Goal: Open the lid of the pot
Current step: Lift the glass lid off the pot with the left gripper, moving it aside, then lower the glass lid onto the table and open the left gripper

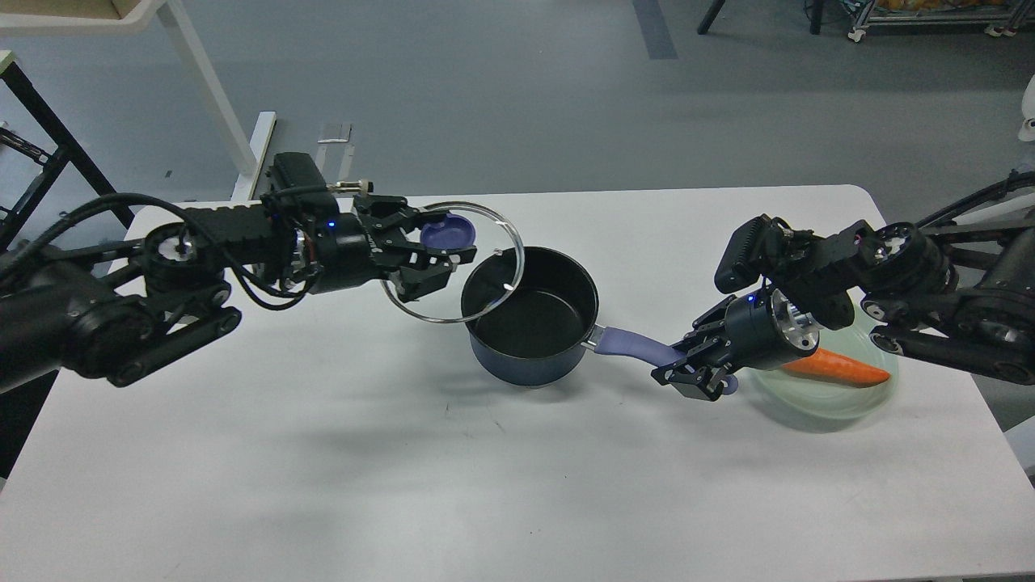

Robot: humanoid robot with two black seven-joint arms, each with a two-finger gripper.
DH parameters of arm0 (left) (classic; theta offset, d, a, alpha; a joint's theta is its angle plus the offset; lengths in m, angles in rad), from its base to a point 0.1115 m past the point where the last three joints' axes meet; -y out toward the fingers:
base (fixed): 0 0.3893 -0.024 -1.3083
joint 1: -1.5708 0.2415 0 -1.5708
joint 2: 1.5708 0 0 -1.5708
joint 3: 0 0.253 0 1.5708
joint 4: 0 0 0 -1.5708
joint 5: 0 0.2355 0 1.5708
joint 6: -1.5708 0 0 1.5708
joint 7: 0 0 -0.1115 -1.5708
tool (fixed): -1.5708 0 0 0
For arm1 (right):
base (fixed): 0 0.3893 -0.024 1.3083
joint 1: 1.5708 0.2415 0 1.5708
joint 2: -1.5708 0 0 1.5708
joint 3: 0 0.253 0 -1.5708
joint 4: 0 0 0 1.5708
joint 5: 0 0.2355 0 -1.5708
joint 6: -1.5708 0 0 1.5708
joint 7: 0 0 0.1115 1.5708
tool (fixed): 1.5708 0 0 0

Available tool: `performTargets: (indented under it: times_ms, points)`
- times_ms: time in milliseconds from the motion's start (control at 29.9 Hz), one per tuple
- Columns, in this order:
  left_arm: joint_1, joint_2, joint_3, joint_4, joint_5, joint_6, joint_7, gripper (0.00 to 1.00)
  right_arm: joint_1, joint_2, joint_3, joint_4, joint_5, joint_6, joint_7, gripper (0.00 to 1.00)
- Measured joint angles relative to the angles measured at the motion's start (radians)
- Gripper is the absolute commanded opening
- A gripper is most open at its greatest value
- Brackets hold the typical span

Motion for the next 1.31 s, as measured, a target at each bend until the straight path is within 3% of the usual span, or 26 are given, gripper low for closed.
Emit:
performTargets:
  times_ms: [201, 301, 502, 904, 1138, 1238, 1305]
  points:
    - [0.071, 0.205, 0.017, -0.058, -0.046, 0.007, 0.000, 0.37, 0.000, 0.001, 0.000, 0.000, 0.000, 0.000, 0.000, 0.28]
    - [0.139, 0.246, 0.019, -0.051, -0.049, 0.067, 0.000, 0.37, 0.000, 0.001, 0.000, -0.002, 0.000, 0.000, 0.000, 0.28]
    - [0.283, 0.262, 0.027, -0.008, -0.051, 0.172, 0.000, 0.38, 0.000, 0.001, -0.001, -0.005, 0.000, 0.000, 0.000, 0.28]
    - [0.369, 0.249, 0.030, 0.058, -0.037, 0.217, 0.000, 0.44, 0.000, 0.000, -0.001, -0.005, 0.000, -0.001, 0.000, 0.28]
    - [0.387, 0.244, 0.030, 0.080, -0.037, 0.223, 0.000, 0.60, 0.000, 0.001, -0.001, -0.005, 0.000, -0.001, 0.000, 0.28]
    - [0.395, 0.240, 0.031, 0.082, -0.038, 0.232, 0.000, 0.74, 0.001, 0.001, -0.001, -0.005, 0.000, -0.001, 0.000, 0.28]
    - [0.397, 0.239, 0.031, 0.083, -0.038, 0.234, 0.000, 0.74, 0.001, 0.001, -0.001, -0.005, 0.000, -0.001, 0.000, 0.28]
